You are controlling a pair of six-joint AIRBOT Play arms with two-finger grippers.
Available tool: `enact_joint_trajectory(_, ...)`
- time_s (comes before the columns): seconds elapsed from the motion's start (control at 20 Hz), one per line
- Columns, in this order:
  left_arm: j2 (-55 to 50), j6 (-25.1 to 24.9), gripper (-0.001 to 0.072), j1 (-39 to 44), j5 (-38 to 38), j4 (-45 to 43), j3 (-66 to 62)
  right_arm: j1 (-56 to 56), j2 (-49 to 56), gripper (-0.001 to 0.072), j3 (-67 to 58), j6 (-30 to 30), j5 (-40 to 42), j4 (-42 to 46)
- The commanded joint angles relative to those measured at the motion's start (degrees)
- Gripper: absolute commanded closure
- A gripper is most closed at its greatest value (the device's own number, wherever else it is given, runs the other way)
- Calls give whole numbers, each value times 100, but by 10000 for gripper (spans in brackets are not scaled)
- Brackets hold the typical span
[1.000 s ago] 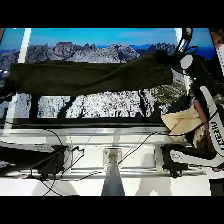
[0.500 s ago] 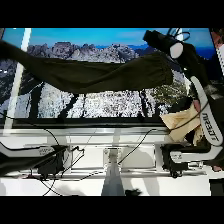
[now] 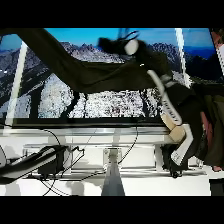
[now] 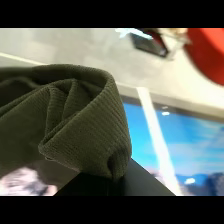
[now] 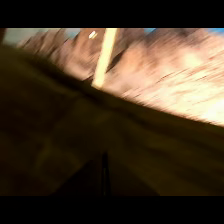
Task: Fold the clothes and pants, and hang the long-sleeved shirts on hangers.
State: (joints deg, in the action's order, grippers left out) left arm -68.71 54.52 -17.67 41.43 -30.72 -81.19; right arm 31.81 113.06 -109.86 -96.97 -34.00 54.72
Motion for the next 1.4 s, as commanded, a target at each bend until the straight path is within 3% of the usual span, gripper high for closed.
enact_joint_trajectory(0.0, 66, 334, 686, 262, -4, 188, -9, 841, 673, 678, -673, -7, 48, -868)
enact_joint_trajectory(0.1, 66, 334, 686, 369, -24, 188, -9, 1178, 789, 679, -664, -122, 433, -953)
enact_joint_trajectory(0.2, 50, 334, 686, 442, -46, 190, -9, 1427, 935, 679, -667, -625, 706, -960)
enact_joint_trajectory(0.4, -52, 334, 686, 560, -42, 236, -7, 1576, 1047, 678, -667, -472, 328, -942)
enact_joint_trajectory(0.55, -199, 339, 686, 758, -39, 389, -7, 1117, 852, 678, -667, 105, -431, -586)
enact_joint_trajectory(0.8, -841, 337, 686, 1996, -546, 922, -7, -826, -37, 677, -667, 109, -2562, 1342)
enact_joint_trajectory(1.05, -1851, 313, 686, 3991, -1434, 837, -7, -2776, -859, 677, -660, 107, -3713, 1449)
enact_joint_trajectory(1.15, -2142, 332, 686, 4360, -1296, 433, -4, -3226, -1064, 677, -660, 111, -3989, 1458)
enact_joint_trajectory(1.25, -2269, 763, 686, 4437, -579, -214, -2, -3499, -1185, 677, -651, 184, -4109, 1456)
enact_joint_trajectory(1.35, -2378, 1910, 686, 4393, -221, -1458, 57, -3598, -1202, 677, -649, 197, -4162, 1462)
